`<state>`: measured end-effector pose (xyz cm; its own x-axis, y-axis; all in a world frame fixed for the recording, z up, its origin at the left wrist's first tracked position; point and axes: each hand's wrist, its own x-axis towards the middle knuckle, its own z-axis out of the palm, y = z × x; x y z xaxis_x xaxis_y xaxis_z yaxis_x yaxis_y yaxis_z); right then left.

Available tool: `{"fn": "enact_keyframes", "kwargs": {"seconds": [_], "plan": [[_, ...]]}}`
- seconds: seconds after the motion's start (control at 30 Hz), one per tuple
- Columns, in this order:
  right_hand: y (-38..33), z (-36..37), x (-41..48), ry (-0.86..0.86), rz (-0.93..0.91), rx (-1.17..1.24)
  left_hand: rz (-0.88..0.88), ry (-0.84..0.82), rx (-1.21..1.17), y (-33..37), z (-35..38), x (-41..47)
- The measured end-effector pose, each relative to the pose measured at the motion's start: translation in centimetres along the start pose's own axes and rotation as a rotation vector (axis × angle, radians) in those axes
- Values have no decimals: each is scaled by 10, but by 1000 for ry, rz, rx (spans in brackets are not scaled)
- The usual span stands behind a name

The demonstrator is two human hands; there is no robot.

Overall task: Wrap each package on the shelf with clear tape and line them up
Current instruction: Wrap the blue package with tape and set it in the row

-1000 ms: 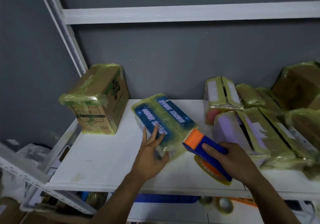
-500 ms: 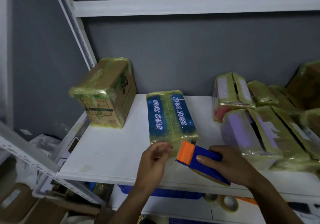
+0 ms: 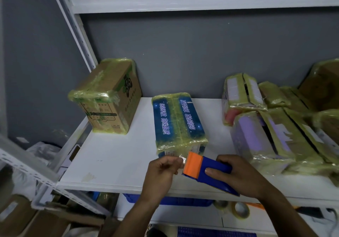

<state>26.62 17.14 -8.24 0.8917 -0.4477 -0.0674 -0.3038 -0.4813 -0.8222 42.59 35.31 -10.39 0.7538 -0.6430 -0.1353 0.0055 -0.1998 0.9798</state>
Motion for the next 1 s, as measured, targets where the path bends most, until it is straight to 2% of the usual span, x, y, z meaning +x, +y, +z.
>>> {"fn": "enact_keyframes", "kwargs": {"seconds": [0.3, 0.47, 0.83, 1.0], "plan": [[-12, 5, 0, 19, -11, -26, 71, -13, 93, 8, -17, 7], [-18, 0, 3, 54, 1, -70, 106, 53, 51, 13, -42, 8], [-34, 8, 12, -39, 10, -141, 88, 110, 102, -4, -62, 3], [-32, -1, 13, -27, 51, -209, 131, 224, 88, -7, -92, 8]]}}
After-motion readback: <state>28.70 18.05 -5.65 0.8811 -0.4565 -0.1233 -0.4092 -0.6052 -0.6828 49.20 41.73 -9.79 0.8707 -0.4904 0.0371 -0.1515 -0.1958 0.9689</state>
